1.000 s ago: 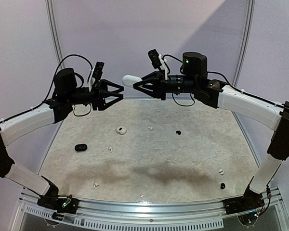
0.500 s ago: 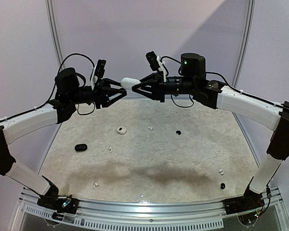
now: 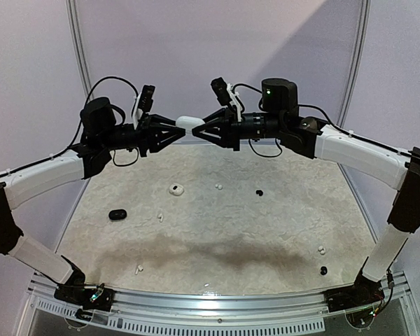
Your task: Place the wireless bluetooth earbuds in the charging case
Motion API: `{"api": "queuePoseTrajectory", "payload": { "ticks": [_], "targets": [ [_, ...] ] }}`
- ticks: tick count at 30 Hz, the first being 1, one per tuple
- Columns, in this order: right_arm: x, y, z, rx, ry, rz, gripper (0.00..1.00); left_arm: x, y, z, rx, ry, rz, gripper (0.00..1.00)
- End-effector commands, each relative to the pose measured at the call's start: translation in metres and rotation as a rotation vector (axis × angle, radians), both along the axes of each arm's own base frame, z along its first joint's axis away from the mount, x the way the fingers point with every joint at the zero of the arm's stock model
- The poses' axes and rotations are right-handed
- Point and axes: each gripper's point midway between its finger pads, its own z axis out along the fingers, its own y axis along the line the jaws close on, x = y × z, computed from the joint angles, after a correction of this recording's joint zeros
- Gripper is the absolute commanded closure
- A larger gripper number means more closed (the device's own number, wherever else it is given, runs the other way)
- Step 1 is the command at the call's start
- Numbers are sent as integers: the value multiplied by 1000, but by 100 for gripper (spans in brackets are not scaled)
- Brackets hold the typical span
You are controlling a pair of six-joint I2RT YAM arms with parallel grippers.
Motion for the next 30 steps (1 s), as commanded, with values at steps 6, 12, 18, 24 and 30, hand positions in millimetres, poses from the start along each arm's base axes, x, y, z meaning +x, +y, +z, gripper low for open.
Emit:
{"api": "queuePoseTrajectory", "payload": {
  "ticks": [6, 12, 18, 24, 30],
  "targets": [
    [21, 5, -18, -47, 54, -130, 50, -3, -3, -7, 51, -198, 33, 100],
    [26, 8, -21, -45, 80, -144, 52, -10, -2, -20, 129, -365, 26, 100],
    [31, 9, -25, -64, 92, -164, 54, -21, -2, -37, 207, -478, -20, 100],
    [32, 10, -22, -67, 94, -163, 56, -33, 4, -69, 315, -552, -75, 100],
    [31, 10, -26, -81, 101, -161, 56, -36, 5, -73, 321, -546, -85, 100]
  ]
}}
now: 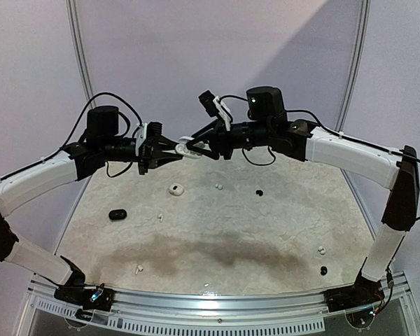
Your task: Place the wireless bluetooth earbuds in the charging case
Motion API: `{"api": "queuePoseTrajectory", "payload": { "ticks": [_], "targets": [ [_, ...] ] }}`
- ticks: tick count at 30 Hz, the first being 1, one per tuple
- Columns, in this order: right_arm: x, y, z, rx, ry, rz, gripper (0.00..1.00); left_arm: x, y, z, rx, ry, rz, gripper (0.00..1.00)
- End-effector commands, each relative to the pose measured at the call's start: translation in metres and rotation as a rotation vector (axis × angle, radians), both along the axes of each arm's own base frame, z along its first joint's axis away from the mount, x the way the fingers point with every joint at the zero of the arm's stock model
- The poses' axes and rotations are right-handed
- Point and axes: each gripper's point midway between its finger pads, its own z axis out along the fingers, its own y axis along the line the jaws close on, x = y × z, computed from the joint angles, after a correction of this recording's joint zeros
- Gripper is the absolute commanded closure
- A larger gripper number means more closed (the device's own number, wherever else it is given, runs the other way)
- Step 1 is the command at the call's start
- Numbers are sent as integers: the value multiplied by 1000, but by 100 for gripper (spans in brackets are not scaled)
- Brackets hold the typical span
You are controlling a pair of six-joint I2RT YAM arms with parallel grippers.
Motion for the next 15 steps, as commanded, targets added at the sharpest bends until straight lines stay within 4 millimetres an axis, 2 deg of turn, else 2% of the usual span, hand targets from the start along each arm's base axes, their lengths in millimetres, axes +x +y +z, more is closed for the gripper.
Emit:
{"api": "queuePoseTrajectory", "payload": {
  "ticks": [1, 8, 11, 15],
  "targets": [
    [18, -2, 14, 29, -33, -59, 56, -29, -6, -15, 35, 26, -105, 100],
    [21, -3, 1, -17, -23, -68, 54, -32, -7, -11, 6, 65, -114, 100],
    [24, -6, 1, -15, -2, -71, 48, -31, -8, -11, -16, 173, -107, 100],
    [28, -4, -1, -16, 61, -52, 43, -16, -8, -10, -102, 341, -63, 100]
  ]
}}
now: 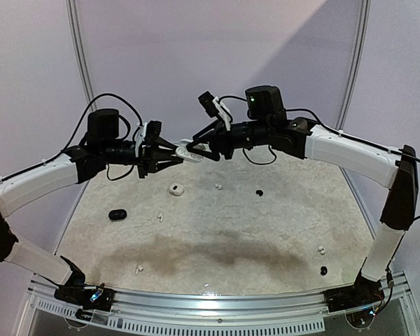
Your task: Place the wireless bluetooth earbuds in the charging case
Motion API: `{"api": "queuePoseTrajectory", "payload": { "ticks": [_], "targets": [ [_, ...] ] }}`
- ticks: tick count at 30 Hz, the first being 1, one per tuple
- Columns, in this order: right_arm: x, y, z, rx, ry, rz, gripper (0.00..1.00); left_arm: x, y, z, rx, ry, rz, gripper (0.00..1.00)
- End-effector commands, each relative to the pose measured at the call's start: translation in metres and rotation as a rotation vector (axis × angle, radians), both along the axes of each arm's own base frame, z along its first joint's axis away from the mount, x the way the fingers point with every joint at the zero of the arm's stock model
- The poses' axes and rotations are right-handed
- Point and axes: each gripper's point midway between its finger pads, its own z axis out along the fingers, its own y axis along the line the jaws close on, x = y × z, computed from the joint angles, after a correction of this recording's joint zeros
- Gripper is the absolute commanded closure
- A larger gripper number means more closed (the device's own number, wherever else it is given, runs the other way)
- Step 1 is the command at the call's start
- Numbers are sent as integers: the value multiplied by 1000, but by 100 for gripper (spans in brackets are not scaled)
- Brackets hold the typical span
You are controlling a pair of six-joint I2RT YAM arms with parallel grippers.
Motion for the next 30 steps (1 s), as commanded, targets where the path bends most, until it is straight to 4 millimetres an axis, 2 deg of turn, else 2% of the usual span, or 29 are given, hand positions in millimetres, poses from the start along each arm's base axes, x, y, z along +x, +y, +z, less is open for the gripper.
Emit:
{"api": "queuePoseTrajectory", "payload": {
  "ticks": [1, 5, 12, 19, 24, 27, 30],
  "targets": [
    [24, -1, 2, 5, 42, -44, 40, -6, -5, -5, -78, 224, -43, 100],
    [30, 1, -4, -2, 78, -39, 33, -3, -5, -9, -80, 274, -42, 100],
    [45, -1, -6, 13, 132, -66, 29, 11, -4, -15, -100, 383, -7, 100],
    [63, -9, -10, 4, 164, -120, 26, 16, -3, -16, -104, 396, 5, 100],
    [54, -5, 2, 48, 155, -46, 21, 25, -1, -18, -110, 427, 38, 100],
    [51, -4, 12, 74, 135, -15, 11, 32, -1, -21, -105, 452, 75, 100],
    [51, -4, 21, 101, 116, -5, 10, 34, 0, -22, -99, 456, 89, 100]
  ]
}}
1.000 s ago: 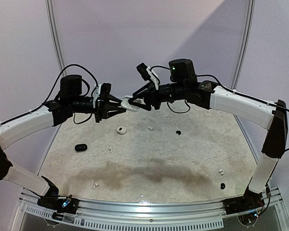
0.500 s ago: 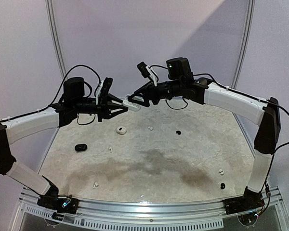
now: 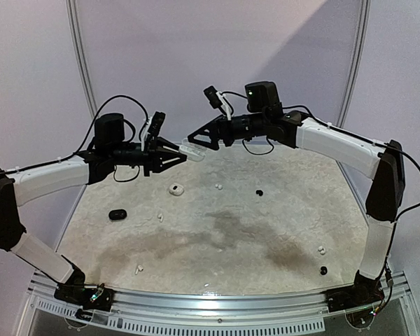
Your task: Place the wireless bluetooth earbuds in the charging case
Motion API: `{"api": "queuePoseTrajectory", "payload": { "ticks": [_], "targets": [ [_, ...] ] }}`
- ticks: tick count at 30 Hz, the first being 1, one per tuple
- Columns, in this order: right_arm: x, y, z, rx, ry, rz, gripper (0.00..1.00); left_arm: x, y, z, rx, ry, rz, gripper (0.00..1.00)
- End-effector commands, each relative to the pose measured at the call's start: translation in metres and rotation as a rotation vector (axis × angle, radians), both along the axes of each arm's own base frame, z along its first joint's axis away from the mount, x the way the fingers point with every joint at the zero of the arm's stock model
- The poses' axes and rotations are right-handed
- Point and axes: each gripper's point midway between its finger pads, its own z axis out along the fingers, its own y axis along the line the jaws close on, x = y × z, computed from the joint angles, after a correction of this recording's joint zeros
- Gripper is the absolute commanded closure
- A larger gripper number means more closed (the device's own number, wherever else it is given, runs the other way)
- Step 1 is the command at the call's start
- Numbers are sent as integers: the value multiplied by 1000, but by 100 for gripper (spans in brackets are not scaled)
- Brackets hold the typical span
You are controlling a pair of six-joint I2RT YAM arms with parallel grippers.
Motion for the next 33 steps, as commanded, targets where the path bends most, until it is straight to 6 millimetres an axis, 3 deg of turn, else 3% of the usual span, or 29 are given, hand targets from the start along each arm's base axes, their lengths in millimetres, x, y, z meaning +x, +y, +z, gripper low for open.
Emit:
{"api": "queuePoseTrajectory", "payload": {
  "ticks": [1, 4, 7, 10, 12, 14, 16, 18, 21, 23, 26, 28, 33],
  "targets": [
    [6, -1, 33, 88, -59, 18, 9, 8, 1, -5, 15, 40, 29, 100],
    [9, -6, 46, 126, -56, 7, 6, 12, 3, -7, 21, 46, 57, 100],
    [33, -30, 53, 110, -30, -129, 6, 15, 5, -8, 21, 37, 91, 100],
    [74, -94, 23, -45, 84, -435, 7, 17, 8, -7, 13, 24, 120, 100],
    [95, -158, -14, -195, 187, -676, 10, 17, 9, -8, 9, 17, 134, 100],
    [95, -223, -60, -341, 350, -883, 16, 15, 10, -7, 3, 1, 137, 100],
    [79, -276, -102, -456, 496, -1021, 24, 14, 11, -7, 1, -3, 138, 100],
    [53, -323, -132, -593, 550, -1159, 31, 12, 12, -7, -1, -9, 137, 100],
    [4, -366, -177, -777, 637, -1256, 37, 10, 12, -7, -4, -13, 134, 100],
    [-29, -389, -194, -886, 694, -1306, 44, 10, 12, -8, -6, -14, 130, 100],
    [-72, -406, -220, -998, 793, -1323, 54, 9, 12, -8, -8, -19, 124, 100],
    [-96, -415, -234, -1061, 849, -1326, 65, 8, 12, -8, -9, -22, 117, 100],
    [-135, -421, -257, -1108, 965, -1322, 74, 5, 11, -6, -10, -39, 100, 100]
  ]
}}
